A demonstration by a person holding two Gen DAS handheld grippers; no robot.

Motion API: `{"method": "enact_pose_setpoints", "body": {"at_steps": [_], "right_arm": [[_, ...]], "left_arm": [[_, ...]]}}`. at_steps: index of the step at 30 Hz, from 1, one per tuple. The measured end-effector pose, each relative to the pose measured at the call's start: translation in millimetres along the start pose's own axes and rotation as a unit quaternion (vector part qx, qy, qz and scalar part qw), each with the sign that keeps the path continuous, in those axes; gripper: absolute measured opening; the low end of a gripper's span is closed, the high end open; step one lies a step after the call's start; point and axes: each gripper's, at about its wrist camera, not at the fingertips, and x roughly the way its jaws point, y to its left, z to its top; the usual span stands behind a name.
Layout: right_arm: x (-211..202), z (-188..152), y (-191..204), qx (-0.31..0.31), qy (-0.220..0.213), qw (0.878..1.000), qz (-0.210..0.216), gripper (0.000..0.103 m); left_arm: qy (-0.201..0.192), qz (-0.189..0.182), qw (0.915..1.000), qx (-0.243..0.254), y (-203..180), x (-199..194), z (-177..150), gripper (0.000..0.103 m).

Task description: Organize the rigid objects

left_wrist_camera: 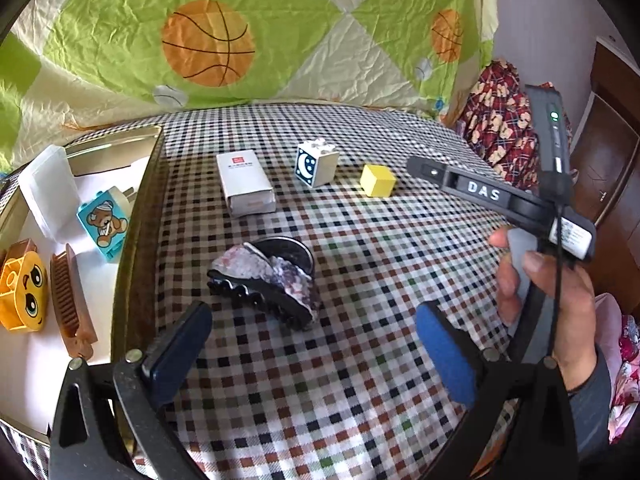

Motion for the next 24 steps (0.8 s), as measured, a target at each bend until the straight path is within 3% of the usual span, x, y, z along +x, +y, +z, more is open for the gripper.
{"method": "enact_pose_setpoints", "body": {"at_steps": [4, 8, 14, 17, 18, 20, 24], "right_arm": [[0, 0, -2, 0.004, -0.001, 1.000, 0.002, 0.076], [-2, 0, -6, 0.014, -0.005, 1.000, 0.009, 0.076], [1, 1, -11, 0.021, 0.003, 1.000, 0.018, 0.076], [11, 2, -7, 0.010, 0.029, 0.999, 0.019, 0.076], [16, 3, -4, 0.005, 0.040, 0.999, 0.019, 0.076], [22, 4, 0, -0.002, 0.053, 0.998, 0.017, 0.076], [35, 9, 10, -0.022, 0.064, 0.998, -0.002, 0.076]], "left_arm": [[0.026, 0.024, 0.9992, 0.020, -14, 18, 10, 0.102], [0.061, 0.021, 0.9979, -0.004, -9, 43, 11, 0.102], [0.040, 0.051, 0.9978, -0.009, 0, 53, 18, 0.099], [0.041, 0.055, 0.9977, 0.001, 1, 60, 23, 0.084], [0.036, 0.058, 0.9976, 0.008, 1, 60, 24, 0.067], [0.034, 0.062, 0.9973, 0.020, 3, 61, 28, 0.048], [0.032, 0.050, 0.9982, 0.013, 11, 64, 34, 0.044]]}}
